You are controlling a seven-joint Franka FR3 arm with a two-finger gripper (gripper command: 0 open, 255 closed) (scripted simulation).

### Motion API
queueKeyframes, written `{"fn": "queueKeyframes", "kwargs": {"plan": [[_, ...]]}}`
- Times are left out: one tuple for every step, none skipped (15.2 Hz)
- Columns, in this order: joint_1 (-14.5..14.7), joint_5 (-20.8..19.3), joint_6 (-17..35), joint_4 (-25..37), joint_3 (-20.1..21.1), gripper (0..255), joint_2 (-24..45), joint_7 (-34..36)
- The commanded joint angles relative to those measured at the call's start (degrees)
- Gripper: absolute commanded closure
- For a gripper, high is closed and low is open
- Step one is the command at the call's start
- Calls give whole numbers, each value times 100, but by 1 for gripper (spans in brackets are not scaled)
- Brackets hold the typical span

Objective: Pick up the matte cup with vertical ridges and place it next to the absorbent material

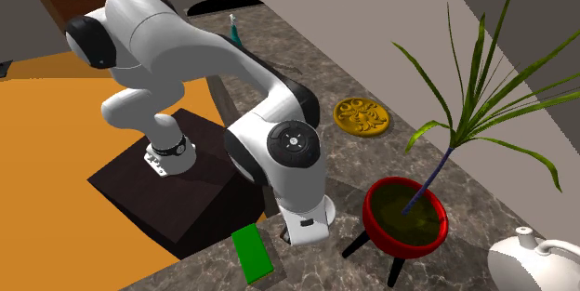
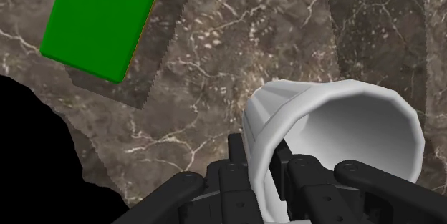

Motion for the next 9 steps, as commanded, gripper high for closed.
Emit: {"fn": "queueKeyframes", "kwargs": {"plan": [[4, 5, 133, -74, 3, 255, 54, -12], [5, 8, 202, -123, 3, 255, 75, -20], [5, 11, 270, -170, 4, 255, 97, -29], [6, 15, 338, -212, 5, 255, 123, -37], [7, 18, 406, -255, 5, 255, 148, -46], [7, 22, 473, -297, 6, 255, 174, -54], [8, 25, 540, -337, 7, 255, 201, -63], [9, 29, 607, -376, 8, 255, 229, -71], [9, 32, 673, -414, 9, 255, 258, -80]]}}
